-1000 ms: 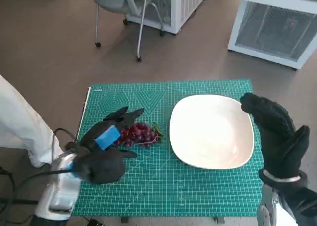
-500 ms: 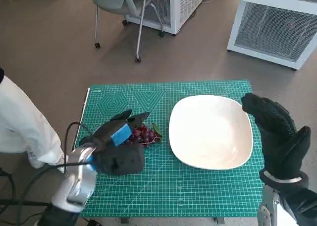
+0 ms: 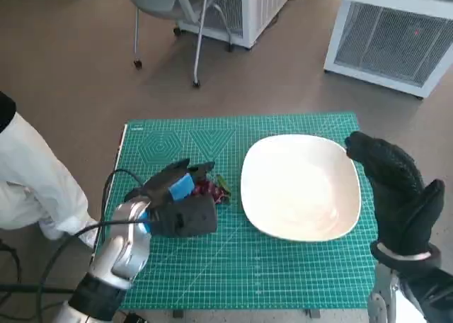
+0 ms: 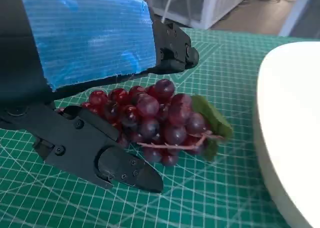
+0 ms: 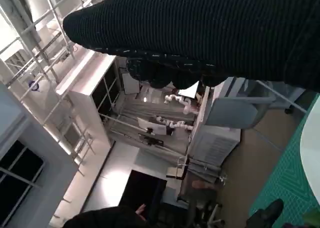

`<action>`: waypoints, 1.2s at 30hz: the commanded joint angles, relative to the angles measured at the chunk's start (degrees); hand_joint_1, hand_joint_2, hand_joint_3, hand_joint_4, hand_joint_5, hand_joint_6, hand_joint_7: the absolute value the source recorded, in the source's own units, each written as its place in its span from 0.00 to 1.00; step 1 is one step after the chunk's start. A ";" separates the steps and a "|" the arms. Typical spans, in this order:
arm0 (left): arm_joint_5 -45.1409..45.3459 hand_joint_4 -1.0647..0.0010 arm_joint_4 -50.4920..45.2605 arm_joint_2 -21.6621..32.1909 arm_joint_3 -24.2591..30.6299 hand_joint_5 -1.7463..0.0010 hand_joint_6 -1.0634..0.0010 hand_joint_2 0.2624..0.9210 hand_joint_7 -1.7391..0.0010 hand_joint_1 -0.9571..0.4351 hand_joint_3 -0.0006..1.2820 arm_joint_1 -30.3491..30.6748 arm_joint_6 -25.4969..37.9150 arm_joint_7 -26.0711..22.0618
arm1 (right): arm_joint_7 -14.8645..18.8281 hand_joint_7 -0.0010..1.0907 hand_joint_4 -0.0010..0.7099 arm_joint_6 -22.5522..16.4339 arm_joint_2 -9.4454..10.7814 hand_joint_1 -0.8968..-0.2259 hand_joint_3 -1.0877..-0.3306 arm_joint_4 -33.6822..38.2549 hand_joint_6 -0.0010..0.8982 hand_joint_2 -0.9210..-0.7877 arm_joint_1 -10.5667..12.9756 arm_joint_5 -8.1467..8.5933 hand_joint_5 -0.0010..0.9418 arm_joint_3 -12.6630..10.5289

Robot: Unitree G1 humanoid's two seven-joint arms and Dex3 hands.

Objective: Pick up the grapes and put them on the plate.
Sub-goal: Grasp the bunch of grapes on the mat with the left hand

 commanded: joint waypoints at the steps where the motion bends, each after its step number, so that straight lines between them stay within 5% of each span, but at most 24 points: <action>1: 0.43 0.93 2.01 -0.33 -0.67 1.00 0.74 0.71 1.00 0.48 0.00 -1.62 -0.31 1.37 | -0.21 0.52 0.64 0.23 0.07 0.55 0.69 0.43 0.12 0.00 1.31 -0.19 0.00 -0.06; 19: 0.71 0.90 20.03 -3.61 -3.64 1.00 0.72 0.74 1.00 0.50 0.00 -8.88 -2.08 7.27 | -0.80 0.52 0.64 0.75 -0.03 0.55 0.69 -0.82 0.12 0.00 2.03 -0.59 0.00 0.00; 36: 0.53 0.88 31.06 -5.39 -6.48 1.00 0.72 0.76 1.00 0.50 0.00 -13.73 -2.60 8.17 | -0.65 0.52 0.64 1.03 -0.23 0.55 0.69 -1.36 0.12 0.00 2.43 -0.22 0.00 -0.05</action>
